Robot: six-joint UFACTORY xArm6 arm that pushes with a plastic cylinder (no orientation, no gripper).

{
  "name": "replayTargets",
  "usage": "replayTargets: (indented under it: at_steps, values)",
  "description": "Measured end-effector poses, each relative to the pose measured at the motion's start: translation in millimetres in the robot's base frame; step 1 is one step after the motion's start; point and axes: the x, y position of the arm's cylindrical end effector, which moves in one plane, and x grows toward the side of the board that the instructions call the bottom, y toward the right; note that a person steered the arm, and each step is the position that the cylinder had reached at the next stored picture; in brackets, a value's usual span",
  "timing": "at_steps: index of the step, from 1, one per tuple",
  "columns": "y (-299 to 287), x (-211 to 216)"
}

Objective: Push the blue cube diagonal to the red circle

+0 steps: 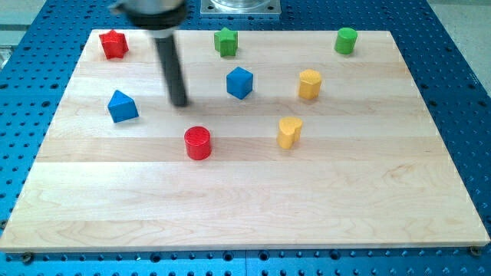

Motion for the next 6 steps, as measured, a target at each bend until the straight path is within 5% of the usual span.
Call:
replayTargets:
  at_steps: [3,4,6]
  values:
    - [24.4,-6.8]
    - [103.6,-4.6]
    - [139.6,69.4]
